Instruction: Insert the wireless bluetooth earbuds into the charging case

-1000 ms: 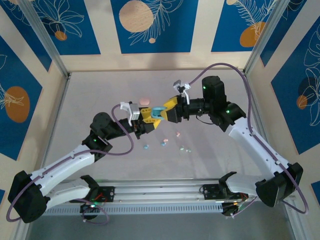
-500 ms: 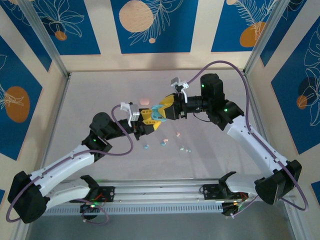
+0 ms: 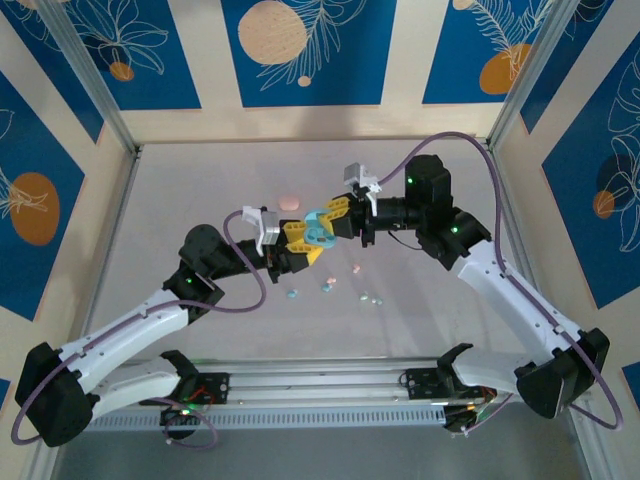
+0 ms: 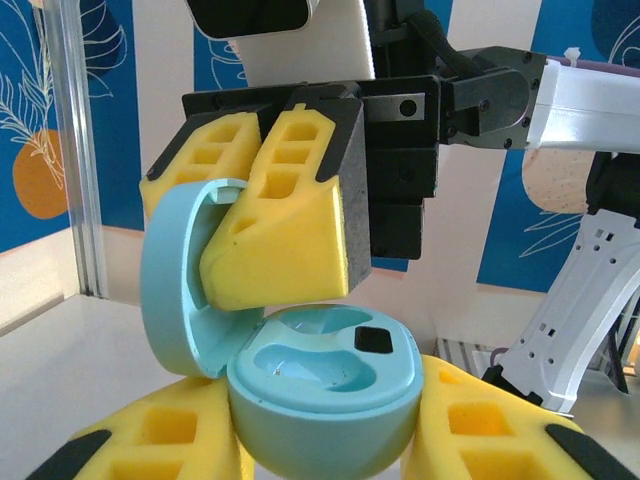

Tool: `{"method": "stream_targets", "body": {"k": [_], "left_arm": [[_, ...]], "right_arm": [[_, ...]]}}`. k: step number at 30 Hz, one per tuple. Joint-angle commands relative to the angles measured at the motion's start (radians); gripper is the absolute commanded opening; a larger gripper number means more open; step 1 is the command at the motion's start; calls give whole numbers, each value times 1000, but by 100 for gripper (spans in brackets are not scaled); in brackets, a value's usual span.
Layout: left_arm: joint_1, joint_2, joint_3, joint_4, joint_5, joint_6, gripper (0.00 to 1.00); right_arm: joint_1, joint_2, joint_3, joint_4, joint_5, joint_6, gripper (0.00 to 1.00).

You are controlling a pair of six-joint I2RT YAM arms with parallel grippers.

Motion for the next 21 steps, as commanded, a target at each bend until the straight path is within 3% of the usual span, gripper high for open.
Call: {"method": "stream_targets", "body": {"k": [1, 4, 21], "left_arm": [[-1, -14, 31, 5, -3, -6, 34], [-1, -16, 31, -1, -5, -5, 37], [0, -12, 41, -34, -16, -1, 50]], "right_arm": [[22, -29, -11, 9, -37, -44, 11], [26, -35, -17, 10, -46, -73, 7], [35, -59, -49, 47, -37, -88, 5]]}}
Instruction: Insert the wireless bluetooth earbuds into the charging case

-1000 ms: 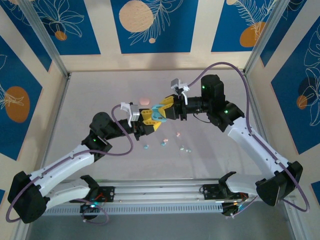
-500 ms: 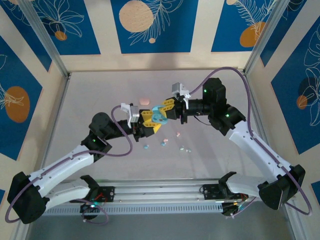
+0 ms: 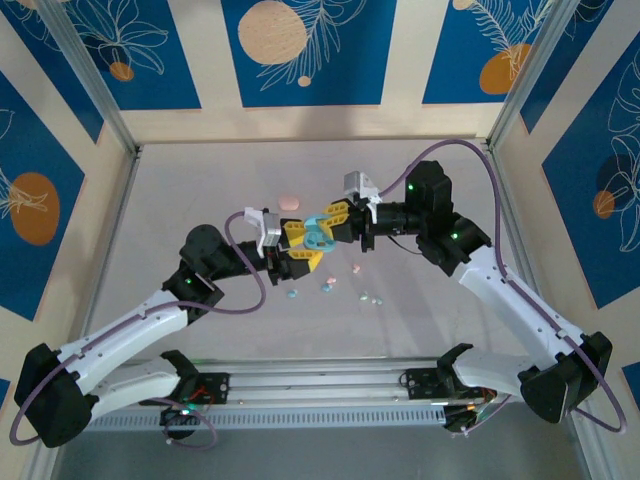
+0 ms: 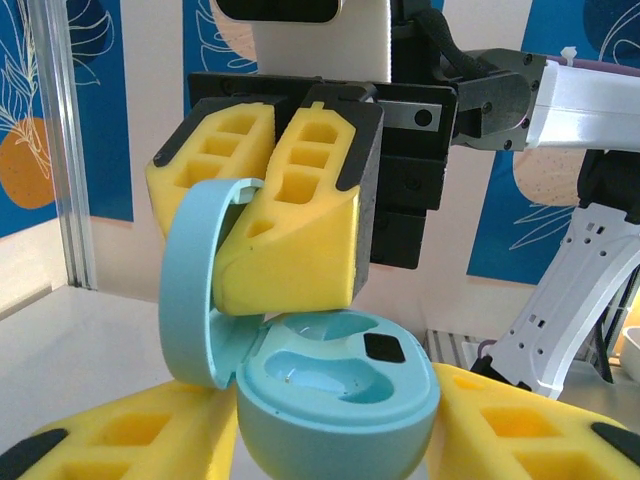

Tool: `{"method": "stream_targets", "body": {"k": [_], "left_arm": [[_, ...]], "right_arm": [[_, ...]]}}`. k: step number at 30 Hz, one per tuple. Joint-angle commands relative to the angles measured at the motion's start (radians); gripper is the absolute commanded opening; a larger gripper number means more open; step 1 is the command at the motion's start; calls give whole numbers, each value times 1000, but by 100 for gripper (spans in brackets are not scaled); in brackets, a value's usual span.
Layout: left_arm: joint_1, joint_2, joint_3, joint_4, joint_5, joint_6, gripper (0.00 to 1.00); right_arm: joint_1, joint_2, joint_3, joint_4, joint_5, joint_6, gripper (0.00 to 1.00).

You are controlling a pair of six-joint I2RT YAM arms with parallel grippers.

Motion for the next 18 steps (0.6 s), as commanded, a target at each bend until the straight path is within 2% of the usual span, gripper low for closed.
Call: {"method": "stream_targets", "body": {"k": [1, 18], "left_arm": [[0, -5, 38, 1, -23, -2, 51], [0, 5, 50, -44, -13, 3, 66]], "right_arm": [[16, -30, -6, 4, -49, -13, 5], [21, -33, -13, 34, -20, 6, 5]]}}
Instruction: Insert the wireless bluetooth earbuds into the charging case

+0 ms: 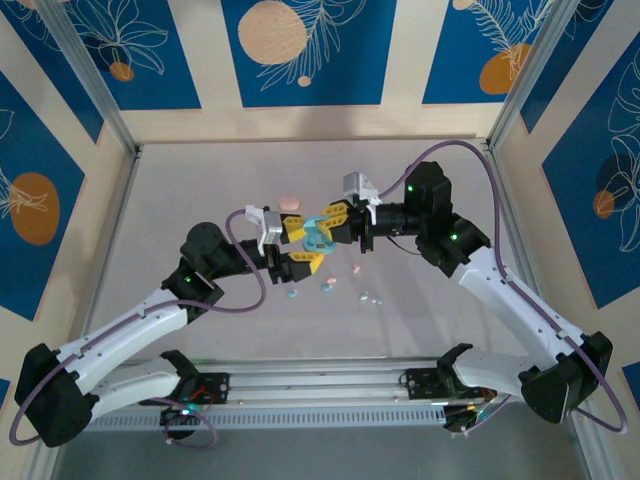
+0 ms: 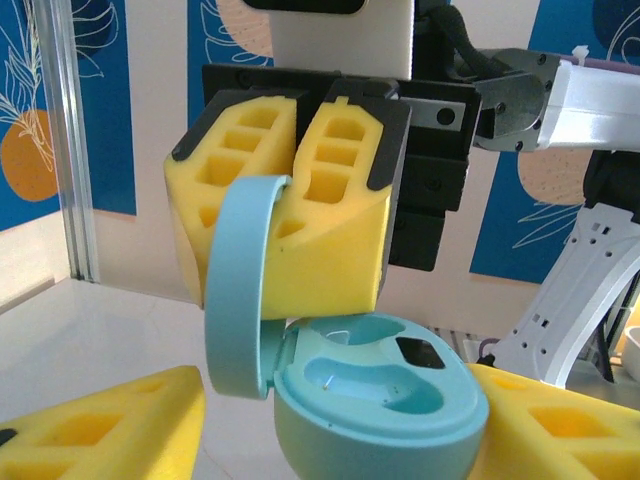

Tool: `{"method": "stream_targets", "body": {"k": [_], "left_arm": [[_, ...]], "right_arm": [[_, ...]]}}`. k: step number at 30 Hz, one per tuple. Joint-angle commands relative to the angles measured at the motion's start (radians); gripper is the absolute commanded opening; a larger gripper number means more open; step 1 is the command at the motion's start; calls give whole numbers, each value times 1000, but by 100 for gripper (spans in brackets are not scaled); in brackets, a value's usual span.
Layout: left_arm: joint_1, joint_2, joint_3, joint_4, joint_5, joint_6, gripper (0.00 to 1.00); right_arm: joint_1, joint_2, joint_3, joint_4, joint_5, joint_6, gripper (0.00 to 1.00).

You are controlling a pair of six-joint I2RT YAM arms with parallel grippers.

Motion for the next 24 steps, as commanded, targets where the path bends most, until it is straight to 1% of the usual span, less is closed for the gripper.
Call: {"method": "stream_targets", "body": {"k": [1, 6, 9, 15, 21, 24], "left_arm": [[0, 1, 33, -16, -11, 1, 67], [0, -2, 33, -13, -9, -1, 67], [0, 2, 39, -16, 2, -2, 65], [0, 17, 47, -18, 18, -11, 57], [0, 15, 45, -9, 16, -14, 47], [0, 12, 40, -1, 12, -14, 38]], "right_arm": [[12, -30, -11, 19, -13, 4, 5], [13, -30, -12, 24, -3, 1, 6], [15, -30, -14, 28, 13, 2, 6], [25, -33, -23, 50, 42, 4, 6], [27, -34, -23, 49, 44, -2, 6], [28, -34, -24, 48, 37, -6, 6]]}}
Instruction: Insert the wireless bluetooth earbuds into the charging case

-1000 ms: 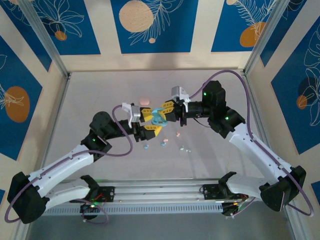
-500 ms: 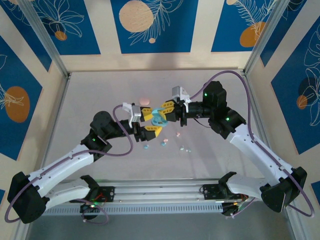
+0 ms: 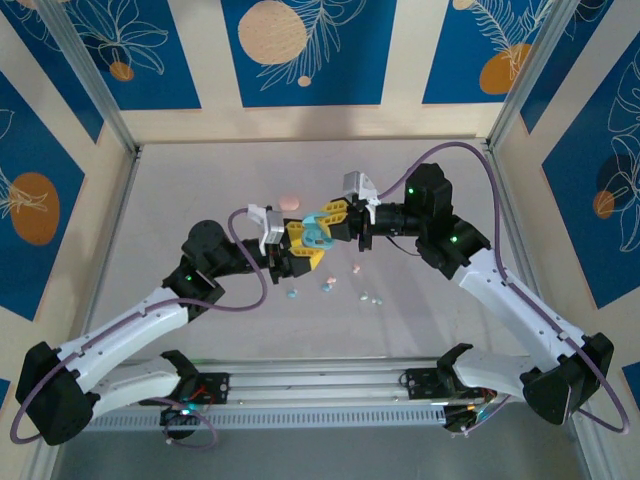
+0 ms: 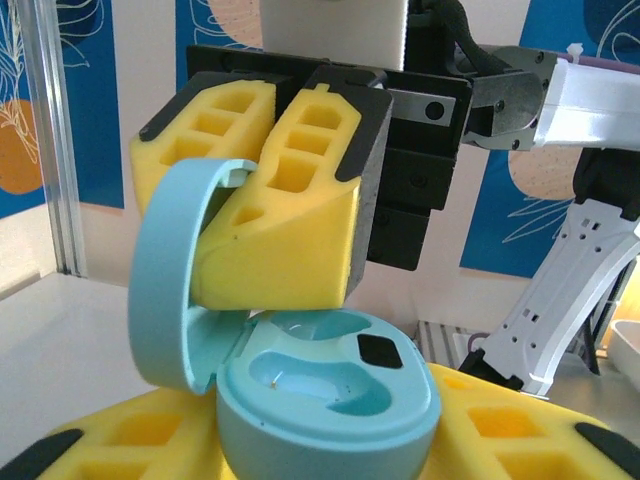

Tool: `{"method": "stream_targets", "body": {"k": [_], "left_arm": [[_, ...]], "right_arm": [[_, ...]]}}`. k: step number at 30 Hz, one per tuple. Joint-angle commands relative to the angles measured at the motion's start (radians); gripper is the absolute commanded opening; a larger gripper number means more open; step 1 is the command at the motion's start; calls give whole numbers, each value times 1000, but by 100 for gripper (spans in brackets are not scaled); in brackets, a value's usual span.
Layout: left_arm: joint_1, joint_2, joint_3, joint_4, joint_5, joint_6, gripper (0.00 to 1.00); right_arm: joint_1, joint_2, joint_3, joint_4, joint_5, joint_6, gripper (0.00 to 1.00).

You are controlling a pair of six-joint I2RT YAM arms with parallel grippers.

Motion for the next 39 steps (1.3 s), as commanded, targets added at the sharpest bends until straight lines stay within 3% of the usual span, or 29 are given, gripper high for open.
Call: {"method": "stream_targets", "body": {"k": [1, 12, 14, 19, 26, 29, 32, 39], "left_arm": [[0, -2, 23, 20, -11, -8, 37], [0, -15, 11, 39, -1, 1, 27], [0, -18, 9, 37, -3, 7, 27], [1, -29, 2, 20, -13, 25, 27], [0, -34, -4, 25, -37, 31, 27], [0, -29, -6, 34, -54, 32, 26], [1, -32, -2, 33, -66, 27, 26], [1, -107, -40, -9, -123, 25, 25]], "right_arm": [[16, -25, -10, 15, -32, -5, 6], [15, -33, -10, -7, -18, 12, 20], [14, -38, -2, -17, -4, 29, 26], [12, -60, 29, -63, 39, 104, 53], [8, -101, 57, -135, 91, 225, 62], [8, -141, 62, -167, 175, 286, 65], [-5, -199, 46, -188, 354, 390, 72], [-120, -314, -47, -210, 527, 609, 65]]}}
